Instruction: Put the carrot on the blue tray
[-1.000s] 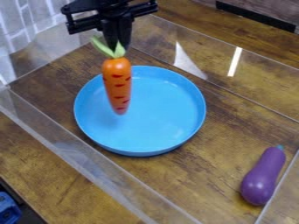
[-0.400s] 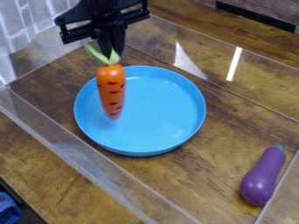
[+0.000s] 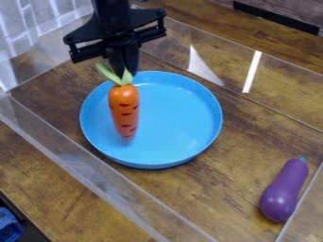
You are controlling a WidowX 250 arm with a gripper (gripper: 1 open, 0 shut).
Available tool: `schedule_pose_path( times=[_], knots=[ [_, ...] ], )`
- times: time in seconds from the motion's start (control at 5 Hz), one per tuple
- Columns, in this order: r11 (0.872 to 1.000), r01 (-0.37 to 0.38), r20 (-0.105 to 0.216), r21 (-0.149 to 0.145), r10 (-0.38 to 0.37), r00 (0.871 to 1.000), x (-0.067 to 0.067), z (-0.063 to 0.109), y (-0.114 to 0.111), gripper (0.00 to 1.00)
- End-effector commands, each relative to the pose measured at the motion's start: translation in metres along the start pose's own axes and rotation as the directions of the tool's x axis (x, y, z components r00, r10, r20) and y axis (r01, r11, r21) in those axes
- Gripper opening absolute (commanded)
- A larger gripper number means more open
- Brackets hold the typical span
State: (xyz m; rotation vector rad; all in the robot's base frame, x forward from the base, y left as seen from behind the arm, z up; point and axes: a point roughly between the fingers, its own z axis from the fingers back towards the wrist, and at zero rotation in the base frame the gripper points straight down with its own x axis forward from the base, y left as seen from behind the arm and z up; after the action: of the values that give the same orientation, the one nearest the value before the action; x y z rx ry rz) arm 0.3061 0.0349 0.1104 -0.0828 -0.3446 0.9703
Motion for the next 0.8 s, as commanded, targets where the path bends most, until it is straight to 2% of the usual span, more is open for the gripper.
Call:
schedule_pose_path(
  times=[0.0,0.4,0.6],
  knots=[
    [0.997,0.046,0.048,-0.069,-0.042,0.998,0.007,0.01,-0.005,0.0],
    [0.998,0.029,0.072,-0.056,-0.025,0.997,0.02,-0.008,-0.01,0.0],
    [0.997,0.053,0.08,-0.058,-0.048,0.996,0.027,-0.021,-0.005,0.0]
  ],
)
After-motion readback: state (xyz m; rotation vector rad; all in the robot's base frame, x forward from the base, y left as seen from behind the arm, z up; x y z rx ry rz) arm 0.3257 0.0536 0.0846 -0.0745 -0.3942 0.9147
